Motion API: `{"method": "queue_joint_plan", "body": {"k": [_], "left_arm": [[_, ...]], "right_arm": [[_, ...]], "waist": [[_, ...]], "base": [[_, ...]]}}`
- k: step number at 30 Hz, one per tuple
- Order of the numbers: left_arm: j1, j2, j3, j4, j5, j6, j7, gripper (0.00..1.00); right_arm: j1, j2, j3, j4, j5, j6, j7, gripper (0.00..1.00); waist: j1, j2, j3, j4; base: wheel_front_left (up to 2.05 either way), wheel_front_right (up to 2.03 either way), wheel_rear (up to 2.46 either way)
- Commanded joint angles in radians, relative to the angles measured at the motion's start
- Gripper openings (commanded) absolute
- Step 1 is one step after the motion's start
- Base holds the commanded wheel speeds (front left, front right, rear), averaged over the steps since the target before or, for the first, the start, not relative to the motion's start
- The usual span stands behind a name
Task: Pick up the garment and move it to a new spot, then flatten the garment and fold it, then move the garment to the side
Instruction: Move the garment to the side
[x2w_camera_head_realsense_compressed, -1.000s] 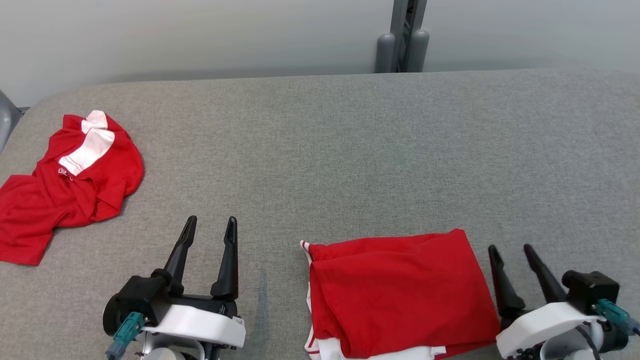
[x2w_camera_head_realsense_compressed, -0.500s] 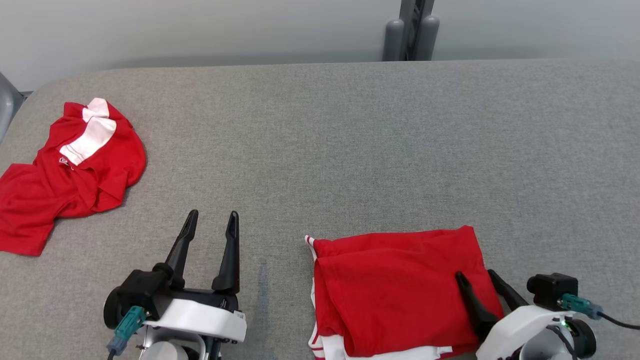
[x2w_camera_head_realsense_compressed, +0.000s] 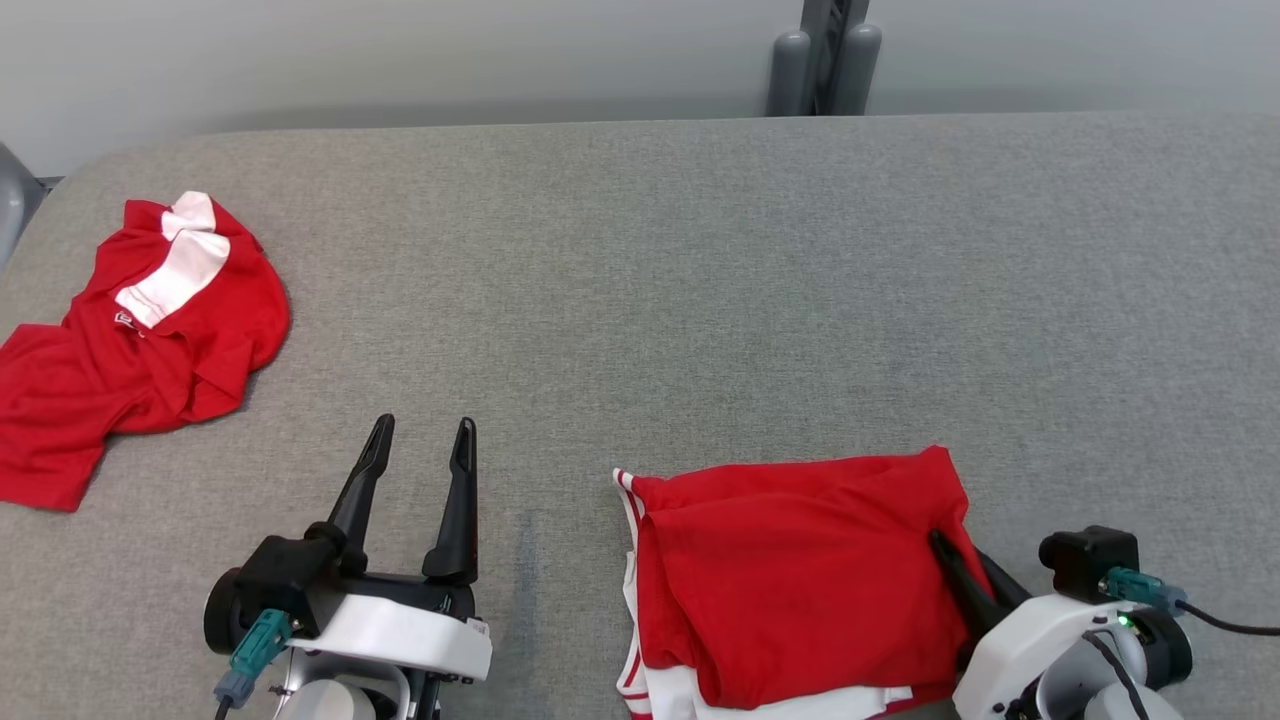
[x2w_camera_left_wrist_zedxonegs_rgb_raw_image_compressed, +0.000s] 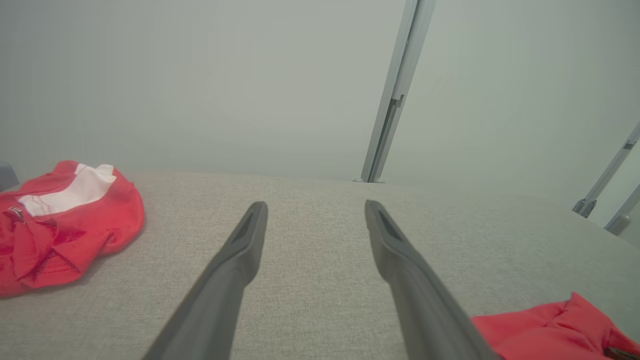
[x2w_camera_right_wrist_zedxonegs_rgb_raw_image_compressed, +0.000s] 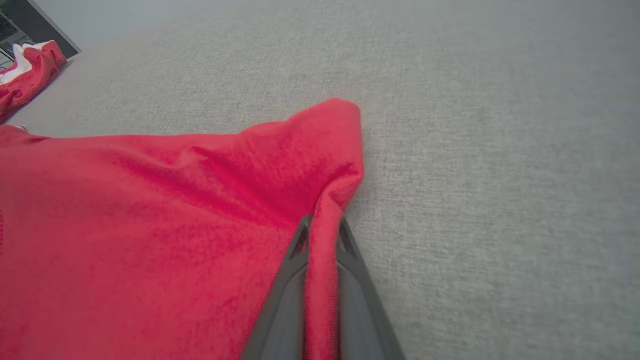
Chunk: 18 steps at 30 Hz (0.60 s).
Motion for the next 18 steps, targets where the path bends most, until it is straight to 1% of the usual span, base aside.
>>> {"method": "queue_joint_plan", "body": {"k": [1,5,9,11,18], "left_arm": [[-0.015,0.004,0.003,-0.004,0.008,-0.004,-0.002,1.00],[-0.019,0.003,0.003,-0.013,0.018,-0.008,-0.002,1.00],[-0.032,0.003,0.003,-0.026,0.039,-0.017,-0.002,1.00],[-0.047,0.004,0.000,-0.036,0.053,-0.026,-0.002,1.00],[-0.103,0.004,-0.001,-0.050,0.111,-0.059,-0.002,1.00]], "right_arm": [[-0.019,-0.019,-0.002,0.004,-0.011,-0.001,-0.009,0.00],[-0.046,-0.048,0.020,-0.001,-0.036,-0.001,-0.013,0.00],[-0.098,-0.099,0.043,-0.014,-0.056,-0.001,-0.001,0.00],[-0.146,-0.139,0.055,-0.021,-0.059,-0.001,-0.002,0.00],[-0.274,-0.232,0.095,-0.011,-0.069,-0.001,0.002,0.00]], "waist": [[0.0000,0.0000,0.000,-0.006],[0.0000,0.0000,0.006,-0.032],[0.0000,0.0000,0.029,-0.072],[0.0000,0.0000,0.056,-0.110],[0.0000,0.0000,0.142,-0.209]], "base": [[0.00,0.00,0.00],[0.00,0.00,0.00],[0.00,0.00,0.00],[0.00,0.00,0.00],[0.00,0.00,0.00]]}}
